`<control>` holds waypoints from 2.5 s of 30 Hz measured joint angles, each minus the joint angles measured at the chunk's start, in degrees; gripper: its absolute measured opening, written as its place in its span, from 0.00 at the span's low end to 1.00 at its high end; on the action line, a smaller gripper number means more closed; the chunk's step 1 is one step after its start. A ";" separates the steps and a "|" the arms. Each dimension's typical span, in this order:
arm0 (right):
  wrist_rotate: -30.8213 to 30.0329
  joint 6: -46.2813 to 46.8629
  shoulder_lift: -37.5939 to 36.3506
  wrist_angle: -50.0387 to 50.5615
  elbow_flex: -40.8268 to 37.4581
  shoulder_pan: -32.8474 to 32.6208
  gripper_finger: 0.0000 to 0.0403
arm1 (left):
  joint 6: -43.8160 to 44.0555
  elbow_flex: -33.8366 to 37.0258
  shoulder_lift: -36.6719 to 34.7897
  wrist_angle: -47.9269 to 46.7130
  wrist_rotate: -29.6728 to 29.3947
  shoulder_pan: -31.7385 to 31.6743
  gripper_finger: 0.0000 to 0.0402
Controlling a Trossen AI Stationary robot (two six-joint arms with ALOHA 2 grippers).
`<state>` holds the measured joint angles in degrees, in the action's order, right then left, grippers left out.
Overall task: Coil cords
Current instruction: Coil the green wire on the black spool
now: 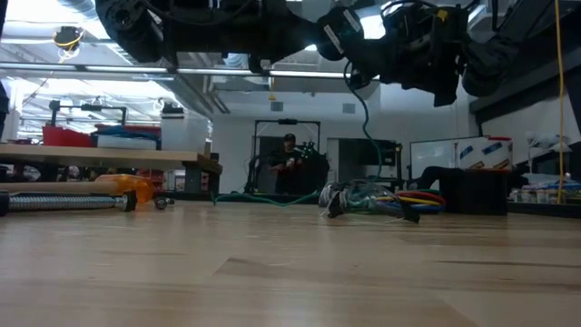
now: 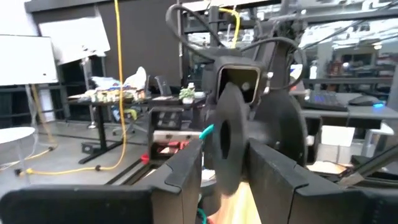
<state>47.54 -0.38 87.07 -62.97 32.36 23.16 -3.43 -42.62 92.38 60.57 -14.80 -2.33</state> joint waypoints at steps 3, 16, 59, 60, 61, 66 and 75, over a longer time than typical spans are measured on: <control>-0.77 0.06 0.00 0.45 0.00 0.00 0.01 | 0.00 -0.85 0.00 0.05 1.33 0.00 0.28; 0.12 0.11 0.00 2.18 2.16 0.00 0.01 | 0.00 -1.33 -0.24 -2.83 1.23 0.07 0.04; 12.86 12.00 -0.83 2.51 2.54 8.35 0.26 | 3.58 -0.56 -12.76 -34.93 9.88 0.35 0.00; 12.22 11.74 -0.83 2.92 2.54 8.14 0.26 | 3.99 -0.56 -12.76 -34.94 10.77 0.35 0.00; 11.69 11.38 -0.83 3.21 2.51 7.79 0.26 | 4.26 -0.56 -12.76 -34.91 11.23 0.35 0.00; 10.91 8.94 -0.83 4.17 2.49 4.01 0.26 | 4.58 -0.56 -12.76 -34.83 11.50 0.09 0.00; -1.77 1.41 -0.79 6.84 2.45 -1.59 0.26 | 5.08 -0.59 -12.76 -34.76 11.83 0.20 0.00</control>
<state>45.77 1.03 86.28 -56.13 34.81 21.57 1.65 -43.20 79.61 25.80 -2.97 -2.13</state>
